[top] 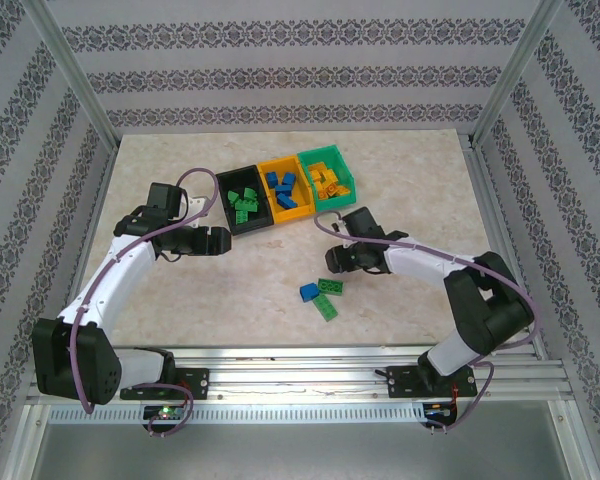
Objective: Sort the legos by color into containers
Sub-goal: Pick up the lego from the center of the table.
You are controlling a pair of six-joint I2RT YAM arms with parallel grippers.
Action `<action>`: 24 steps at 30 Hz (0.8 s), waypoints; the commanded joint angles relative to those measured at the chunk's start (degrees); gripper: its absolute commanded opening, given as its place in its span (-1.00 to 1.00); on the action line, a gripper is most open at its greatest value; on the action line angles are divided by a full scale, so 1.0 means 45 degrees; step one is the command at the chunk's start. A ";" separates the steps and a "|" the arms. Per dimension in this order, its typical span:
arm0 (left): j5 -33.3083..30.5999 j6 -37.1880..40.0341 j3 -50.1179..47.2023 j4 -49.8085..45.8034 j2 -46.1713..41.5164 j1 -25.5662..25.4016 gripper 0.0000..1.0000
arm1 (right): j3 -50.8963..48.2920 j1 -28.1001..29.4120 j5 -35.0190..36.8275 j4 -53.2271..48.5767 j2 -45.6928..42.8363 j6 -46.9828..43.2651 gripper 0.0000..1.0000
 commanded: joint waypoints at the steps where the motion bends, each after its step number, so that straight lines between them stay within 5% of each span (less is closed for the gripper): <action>1: 0.0186 -0.0064 0.0196 -0.0029 -0.0192 0.0276 0.57 | 0.0372 0.0167 0.0671 -0.0608 0.0412 -0.0344 0.06; 6: 0.0478 -0.0104 0.0125 -0.0006 -0.0088 0.0267 0.57 | 0.0823 0.0564 0.0984 -0.0920 0.1174 -0.0465 0.01; 14: 0.0421 -0.0104 0.0136 0.0024 -0.0164 0.0279 0.57 | 0.1187 0.0862 0.1069 -0.0850 0.1049 -0.0628 -0.50; 24: 0.0477 -0.0085 0.0160 -0.0004 -0.0241 0.0279 0.57 | 0.3859 0.0246 -0.0846 0.0804 0.2366 0.0479 -0.52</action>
